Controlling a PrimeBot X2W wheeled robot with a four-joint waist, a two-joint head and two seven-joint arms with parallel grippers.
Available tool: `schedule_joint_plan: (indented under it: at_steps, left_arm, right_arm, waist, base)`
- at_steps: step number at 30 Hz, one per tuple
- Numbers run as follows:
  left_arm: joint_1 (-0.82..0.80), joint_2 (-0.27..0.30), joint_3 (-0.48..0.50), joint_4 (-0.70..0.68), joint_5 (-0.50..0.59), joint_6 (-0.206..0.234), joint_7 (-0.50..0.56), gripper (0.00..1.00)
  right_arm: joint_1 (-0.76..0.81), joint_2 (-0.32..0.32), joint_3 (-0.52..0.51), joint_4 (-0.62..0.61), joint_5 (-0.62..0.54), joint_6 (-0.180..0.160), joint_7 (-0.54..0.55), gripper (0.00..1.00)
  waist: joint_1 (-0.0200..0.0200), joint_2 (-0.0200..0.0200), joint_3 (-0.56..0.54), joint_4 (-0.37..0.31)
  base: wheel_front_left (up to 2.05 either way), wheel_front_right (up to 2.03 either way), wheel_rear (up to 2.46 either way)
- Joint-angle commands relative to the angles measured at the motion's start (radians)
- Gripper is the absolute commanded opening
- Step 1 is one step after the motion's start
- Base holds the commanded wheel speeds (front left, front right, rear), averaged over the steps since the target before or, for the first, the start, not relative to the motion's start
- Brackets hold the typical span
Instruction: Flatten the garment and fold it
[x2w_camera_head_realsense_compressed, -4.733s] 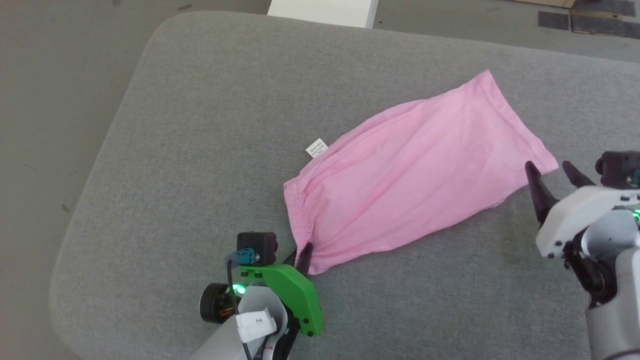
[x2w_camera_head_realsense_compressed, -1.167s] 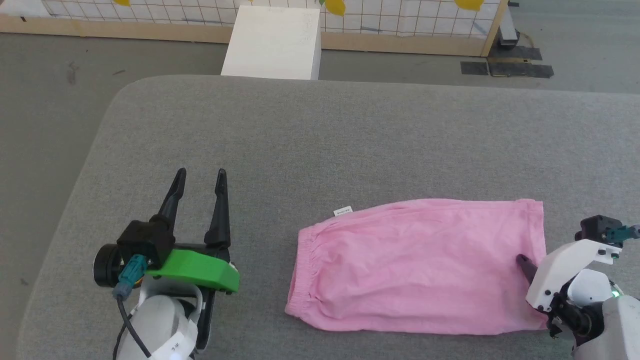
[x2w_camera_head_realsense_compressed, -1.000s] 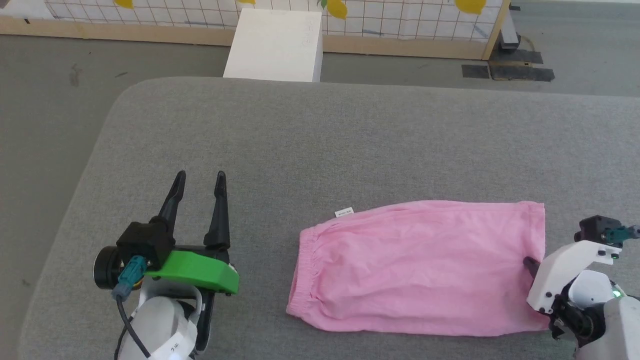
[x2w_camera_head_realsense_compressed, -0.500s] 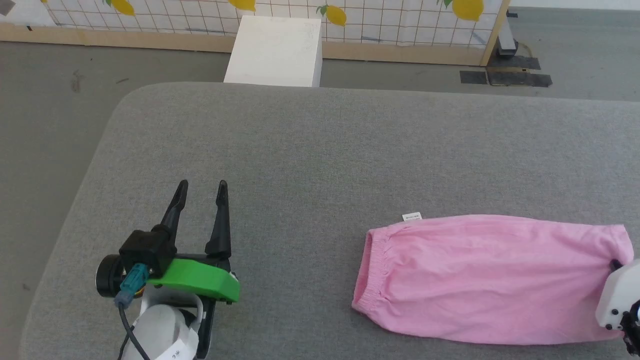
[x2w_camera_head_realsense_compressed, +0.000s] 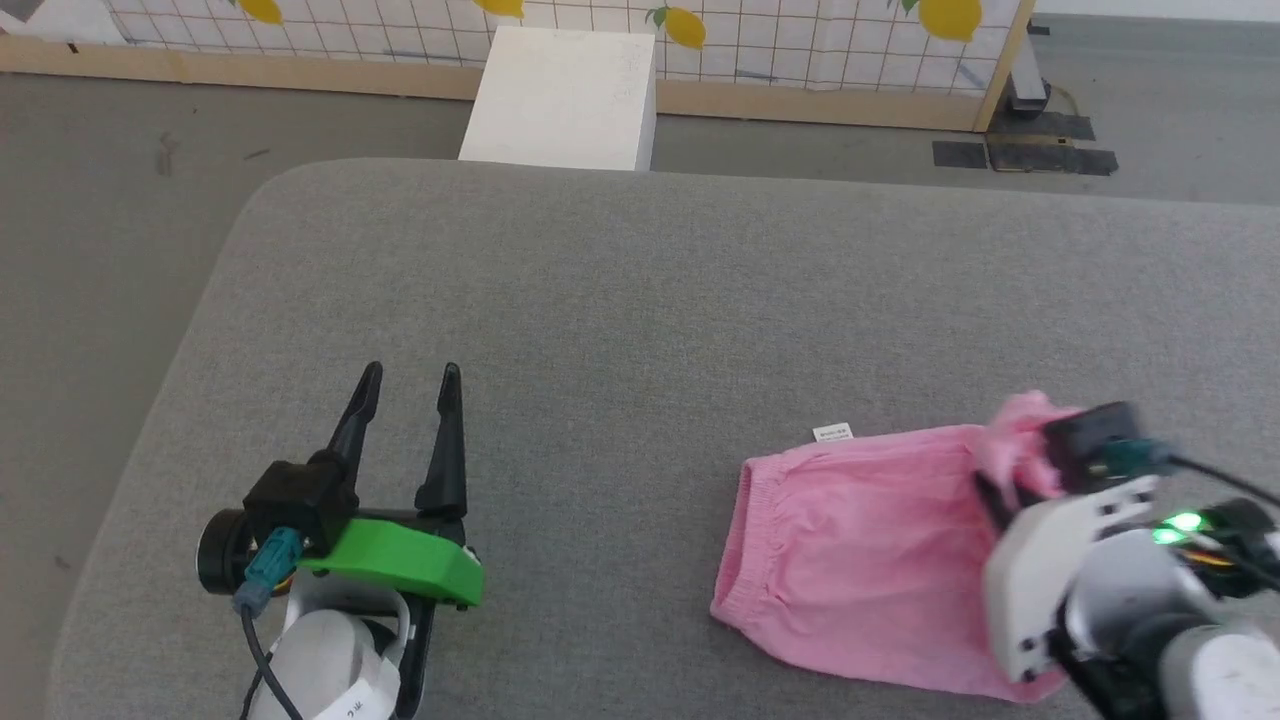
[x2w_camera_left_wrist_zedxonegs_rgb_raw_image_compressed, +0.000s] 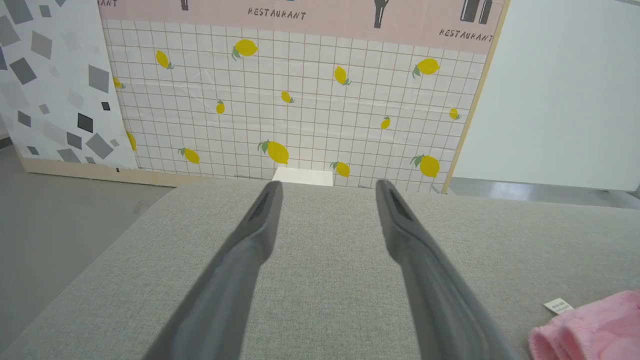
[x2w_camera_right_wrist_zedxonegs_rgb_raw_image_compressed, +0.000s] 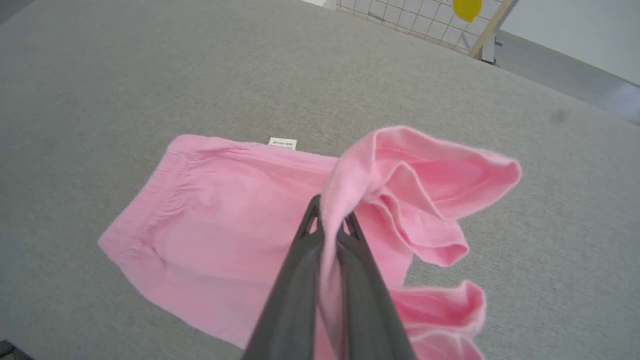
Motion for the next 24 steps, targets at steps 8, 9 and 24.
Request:
schedule_joint_plan:
  at_steps: [8, 9, 24]
  left_arm:
    - [-0.022, -0.005, -0.017, 0.004, -0.021, -0.002, -0.005, 1.0]
    - [-0.025, -0.005, -0.021, 0.004, -0.024, -0.001, -0.005, 1.0]
    - [-0.02, -0.005, -0.041, 0.02, -0.042, 0.008, -0.005, 1.0]
  right_arm:
    - [-0.154, -0.027, 0.313, 0.134, 0.041, -0.001, 0.048, 0.0]
    - [-0.177, -0.023, 0.343, 0.164, 0.048, -0.001, 0.043, 0.0]
    - [-0.275, 0.049, 0.448, 0.32, 0.257, -0.001, -0.116, 1.0]
  waist:
    - [0.0, -0.0001, 0.031, 0.021]
    - [0.0, -0.0001, 0.036, 0.025]
    - [0.0, -0.0001, 0.026, 0.045]
  base:
    - [0.0, 0.0, 0.0]
    - [0.0, 0.0, 0.0]
    - [0.0, 0.0, 0.0]
